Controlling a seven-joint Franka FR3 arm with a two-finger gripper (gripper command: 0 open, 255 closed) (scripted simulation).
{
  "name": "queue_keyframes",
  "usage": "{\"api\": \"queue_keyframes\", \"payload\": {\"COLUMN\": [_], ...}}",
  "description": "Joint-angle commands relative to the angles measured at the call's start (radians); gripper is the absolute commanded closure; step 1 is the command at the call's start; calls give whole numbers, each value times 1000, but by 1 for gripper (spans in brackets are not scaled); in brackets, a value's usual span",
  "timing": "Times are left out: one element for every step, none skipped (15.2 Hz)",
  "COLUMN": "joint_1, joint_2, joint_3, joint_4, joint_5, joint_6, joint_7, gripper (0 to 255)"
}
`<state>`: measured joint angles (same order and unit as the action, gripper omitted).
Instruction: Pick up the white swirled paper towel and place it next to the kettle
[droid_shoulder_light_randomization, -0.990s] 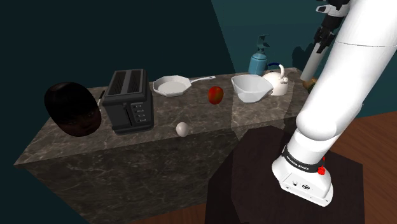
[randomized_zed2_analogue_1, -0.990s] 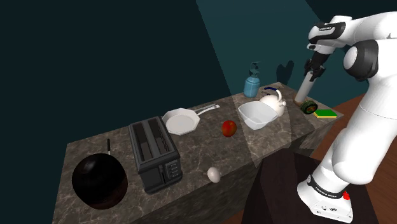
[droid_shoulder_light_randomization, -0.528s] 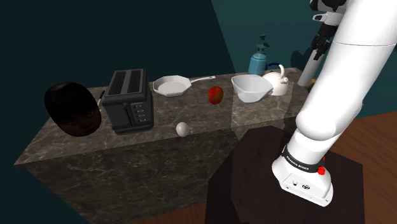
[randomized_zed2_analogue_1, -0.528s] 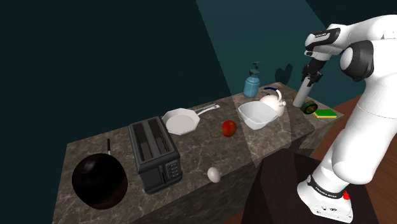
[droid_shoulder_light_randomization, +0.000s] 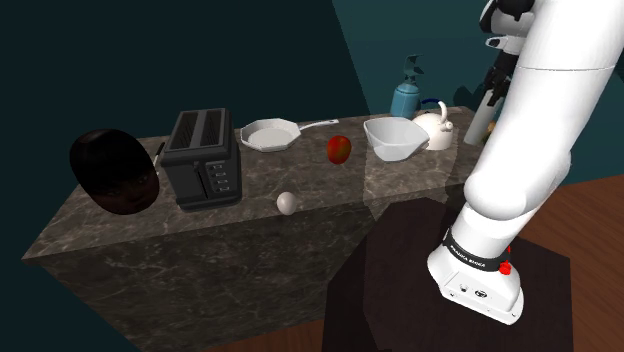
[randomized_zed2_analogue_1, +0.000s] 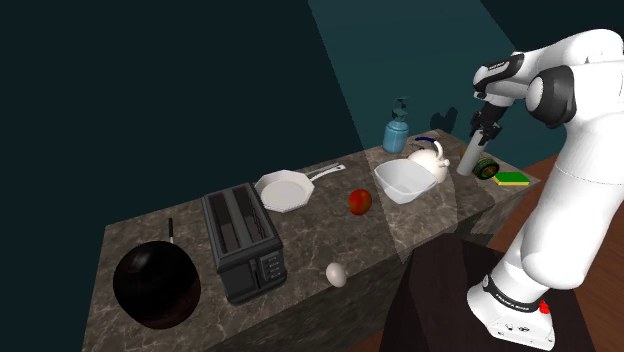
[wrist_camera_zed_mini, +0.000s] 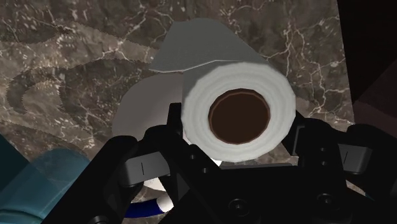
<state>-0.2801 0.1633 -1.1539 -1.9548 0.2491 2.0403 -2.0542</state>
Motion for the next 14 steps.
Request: {"api": "queue_keyframes", "payload": {"joint_1": [-14, -19, -24, -29, -29, -29, -29, -29, -29, -29, -29, -29, -29, -29], "joint_2": [23, 31, 40, 47, 47, 47, 47, 47, 47, 47, 47, 47, 47, 47], "joint_3": [10, 14, 19, 24, 24, 24, 24, 24, 24, 24, 24, 24, 24, 24], "joint_4": [-13, -21, -28, -34, -35, -34, -34, -34, -34, -34, -34, -34, -34, -34], "joint_5": [26, 36, 46, 55, 55, 55, 55, 55, 55, 55, 55, 55, 55, 55], "joint_6": [21, 32, 43, 52, 52, 52, 52, 52, 52, 52, 52, 52, 52, 52], "joint_7": [-19, -26, -34, -41, -41, -40, -40, -40, -40, -40, -40, -41, -41, -41], "gripper": [255, 255, 255, 255, 255, 255, 255, 255, 255, 255, 255, 0, 0, 0]}}
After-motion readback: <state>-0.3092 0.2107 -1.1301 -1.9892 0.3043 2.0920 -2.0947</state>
